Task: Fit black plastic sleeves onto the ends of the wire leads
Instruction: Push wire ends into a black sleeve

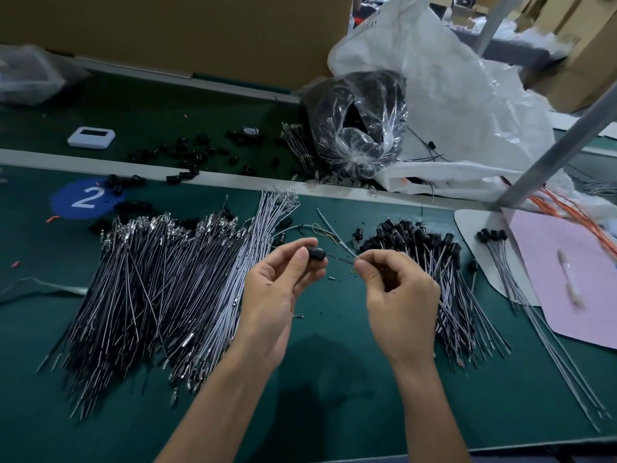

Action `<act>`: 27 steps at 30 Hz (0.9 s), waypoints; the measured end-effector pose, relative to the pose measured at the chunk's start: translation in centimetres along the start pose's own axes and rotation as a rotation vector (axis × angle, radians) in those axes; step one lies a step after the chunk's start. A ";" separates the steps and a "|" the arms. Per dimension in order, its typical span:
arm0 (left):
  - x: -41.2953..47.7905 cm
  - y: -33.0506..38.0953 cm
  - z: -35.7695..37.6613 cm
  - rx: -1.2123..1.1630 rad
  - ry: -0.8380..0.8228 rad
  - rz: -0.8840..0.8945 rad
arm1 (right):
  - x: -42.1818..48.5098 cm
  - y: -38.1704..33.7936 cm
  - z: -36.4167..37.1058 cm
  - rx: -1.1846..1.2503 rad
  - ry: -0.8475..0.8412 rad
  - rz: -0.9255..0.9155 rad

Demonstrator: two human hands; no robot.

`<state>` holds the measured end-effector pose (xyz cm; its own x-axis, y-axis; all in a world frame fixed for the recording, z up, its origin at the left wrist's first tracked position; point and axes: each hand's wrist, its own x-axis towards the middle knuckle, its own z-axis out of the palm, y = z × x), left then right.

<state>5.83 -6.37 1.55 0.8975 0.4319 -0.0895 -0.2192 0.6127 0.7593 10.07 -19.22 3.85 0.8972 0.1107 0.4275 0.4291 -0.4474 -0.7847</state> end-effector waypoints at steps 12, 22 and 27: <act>-0.4 -0.6 0.0 0.118 -0.054 -0.007 | -0.1 -0.4 0.7 0.188 -0.086 0.125; 0.1 -0.6 -0.1 -0.238 0.110 -0.177 | -0.7 -0.1 1.5 0.337 -0.136 0.218; 0.4 -0.1 -0.7 -0.302 0.146 -0.126 | -0.8 0.4 0.8 0.084 -0.069 0.059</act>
<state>5.88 -5.77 1.01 0.8651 0.4170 -0.2786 -0.2328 0.8260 0.5134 9.63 -18.80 2.85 0.9249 0.1485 0.3499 0.3801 -0.3794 -0.8436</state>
